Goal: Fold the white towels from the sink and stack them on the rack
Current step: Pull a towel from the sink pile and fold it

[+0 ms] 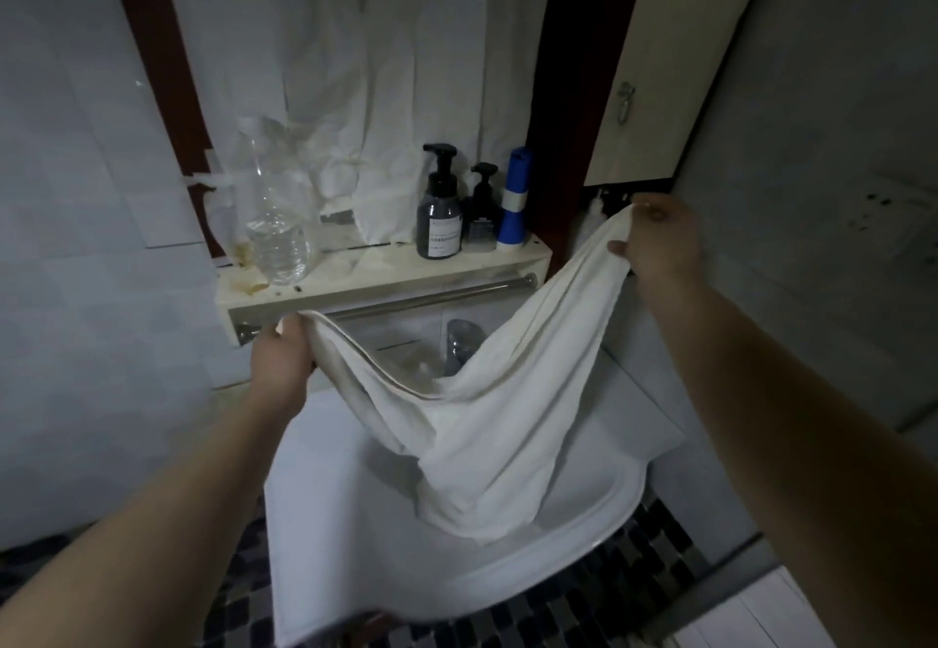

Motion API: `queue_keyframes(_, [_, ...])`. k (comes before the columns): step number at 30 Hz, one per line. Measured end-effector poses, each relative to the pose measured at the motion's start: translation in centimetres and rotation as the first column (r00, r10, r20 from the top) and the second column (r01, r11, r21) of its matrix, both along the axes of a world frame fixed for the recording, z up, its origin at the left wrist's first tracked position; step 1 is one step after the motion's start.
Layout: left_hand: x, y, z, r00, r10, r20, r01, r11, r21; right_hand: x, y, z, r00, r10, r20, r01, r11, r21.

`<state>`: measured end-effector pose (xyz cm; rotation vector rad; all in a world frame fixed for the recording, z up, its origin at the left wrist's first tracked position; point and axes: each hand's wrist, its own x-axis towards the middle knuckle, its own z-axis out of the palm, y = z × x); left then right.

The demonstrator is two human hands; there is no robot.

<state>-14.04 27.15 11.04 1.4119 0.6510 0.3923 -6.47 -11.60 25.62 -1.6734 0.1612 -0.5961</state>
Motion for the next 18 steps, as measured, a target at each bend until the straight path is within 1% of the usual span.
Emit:
queue_keyframes(2, [-0.1,0.8,0.8,0.998,0.056,-0.009,-0.057,0.993,-0.107,-1.0,-1.6,0.8,0.999,-0.038,0.004,0.038,0.994,0.107])
queue_keyframes(3, [-0.2,1.2,0.9,0.996,0.079,-0.035,-0.083,0.989,-0.122,-1.1,-2.4,0.9,0.998,-0.061,-0.006,0.061,0.989,0.132])
queue_keyframes(5, [-0.6,2.0,0.6,0.985,0.134,-0.111,-0.141,0.988,-0.058,-1.1,-3.8,0.8,0.996,-0.046,-0.073,0.058,0.982,0.18])
queue_keyframes(6, [-0.9,1.9,0.2,0.981,0.139,-0.137,-0.146,0.988,-0.04,-0.8,-4.6,0.6,0.992,-0.002,-0.127,0.024,0.986,0.166])
queue_keyframes(7, [-1.1,1.5,-0.3,0.98,0.122,-0.156,-0.129,0.991,-0.035,-0.3,-5.6,0.2,0.975,0.032,-0.22,0.004,0.987,0.163])
queue_keyframes(8, [-1.3,1.3,-0.8,0.982,0.08,-0.172,-0.085,0.996,-0.02,-0.5,-5.8,0.0,0.954,-0.012,-0.299,0.048,0.992,0.115])
queue_keyframes(9, [-1.2,0.6,-1.5,0.98,0.012,-0.2,-0.009,1.0,0.018,-0.8,-6.2,-0.5,0.935,-0.06,-0.349,0.043,0.997,-0.056])
queue_keyframes(10, [-1.2,0.2,-1.9,0.972,-0.055,-0.23,0.065,0.997,0.035,-0.8,-6.4,-0.8,0.914,-0.095,-0.395,-0.018,0.962,-0.273])
queue_keyframes(11, [-1.2,-0.3,-2.5,0.952,-0.134,-0.274,0.156,0.986,0.061,-0.4,-6.8,-1.7,0.9,-0.075,-0.43,-0.101,0.922,-0.373])
queue_keyframes(12, [-1.4,-1.0,-3.0,0.929,-0.202,-0.31,0.23,0.971,0.058,0.3,-7.1,-2.6,0.886,-0.014,-0.463,-0.184,0.906,-0.381])
queue_keyframes(13, [-1.9,-1.1,-2.7,0.898,-0.279,-0.339,0.304,0.952,0.023,0.5,-7.6,-2.7,0.874,0.058,-0.482,-0.207,0.943,-0.262])
queue_keyframes(14, [-2.2,-1.6,-3.1,0.86,-0.364,-0.359,0.394,0.919,0.013,1.3,-7.5,-3.3,0.837,0.073,-0.543,-0.218,0.953,-0.209])
queue_keyframes(15, [-2.7,-1.8,-2.6,0.795,-0.484,-0.365,0.523,0.852,0.009,1.8,-7.9,-3.6,0.81,0.154,-0.566,-0.274,0.952,-0.133])
queue_keyframes(16, [-2.9,-2.1,-1.9,0.728,-0.559,-0.396,0.641,0.76,0.106,1.9,-7.8,-3.9,0.792,0.224,-0.567,-0.265,0.964,0.011])
queue_keyframes(17, [-2.4,-2.5,-1.7,0.739,-0.567,-0.364,0.641,0.758,0.12,2.8,-8.1,-4.5,0.757,0.3,-0.58,-0.251,0.954,0.166])
queue_keyframes(18, [-1.6,-3.2,-1.6,0.776,-0.559,-0.29,0.584,0.812,-0.001,3.9,-8.6,-5.1,0.743,0.316,-0.59,-0.268,0.948,0.17])
